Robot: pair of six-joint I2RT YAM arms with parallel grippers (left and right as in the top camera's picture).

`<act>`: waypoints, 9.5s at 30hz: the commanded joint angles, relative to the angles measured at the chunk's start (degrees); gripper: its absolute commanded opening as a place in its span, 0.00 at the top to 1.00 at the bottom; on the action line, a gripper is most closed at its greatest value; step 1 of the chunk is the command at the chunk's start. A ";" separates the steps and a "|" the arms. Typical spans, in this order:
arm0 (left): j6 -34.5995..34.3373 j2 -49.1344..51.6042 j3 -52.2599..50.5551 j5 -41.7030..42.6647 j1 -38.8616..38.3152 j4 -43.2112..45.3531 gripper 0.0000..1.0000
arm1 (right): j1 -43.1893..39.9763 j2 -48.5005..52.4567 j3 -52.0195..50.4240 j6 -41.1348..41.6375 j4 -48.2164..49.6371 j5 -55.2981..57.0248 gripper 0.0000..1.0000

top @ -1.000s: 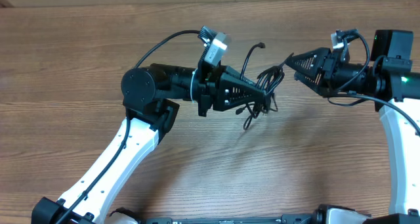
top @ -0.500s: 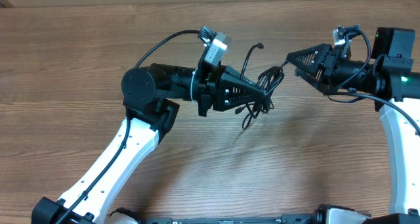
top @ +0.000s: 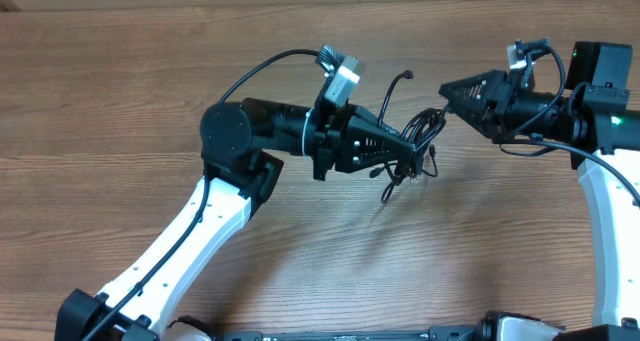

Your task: Untangle cables

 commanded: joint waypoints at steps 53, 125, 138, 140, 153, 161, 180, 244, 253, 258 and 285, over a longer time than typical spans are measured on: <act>0.46 0.59 0.57 3.96 1.25 0.55 0.96 | -4.70 -5.97 0.22 -11.96 -10.36 16.11 0.14; 17.97 0.61 0.57 8.41 -1.77 0.68 0.96 | -3.06 -23.56 0.17 -29.68 -24.09 20.04 0.00; 13.14 0.61 0.57 -6.56 -1.79 -8.20 0.96 | -3.06 -23.61 0.17 -46.90 -28.70 4.35 0.04; 9.38 0.61 0.57 -9.57 -1.97 -10.62 0.96 | -3.06 -23.61 0.17 -52.59 -30.36 -0.22 0.04; -4.50 0.61 0.57 -13.51 -4.02 -11.08 0.96 | -3.06 -23.61 0.17 -67.60 -35.50 -4.17 0.09; -17.42 0.61 0.57 -13.57 -4.33 -10.82 0.96 | -3.06 -23.10 0.17 -72.19 -36.35 -4.57 0.09; -20.68 0.61 0.57 -17.94 -7.65 -10.88 0.96 | 4.66 -19.17 0.17 -73.57 -35.52 -6.54 0.17; 12.17 0.61 0.57 -2.23 -1.97 -5.60 0.96 | 4.63 -18.08 0.28 -72.91 -39.69 -11.58 0.16; 15.02 0.61 0.57 7.41 -1.97 1.51 0.96 | 4.61 -18.08 0.28 -71.12 -37.24 -11.41 0.18; 15.02 0.61 0.57 9.99 -1.97 7.45 0.96 | 4.59 -18.01 0.28 -56.24 -30.16 -11.39 0.09; 14.99 0.61 0.57 -4.09 -6.14 7.34 0.96 | 4.66 -17.97 0.26 -46.07 -24.76 -8.79 0.70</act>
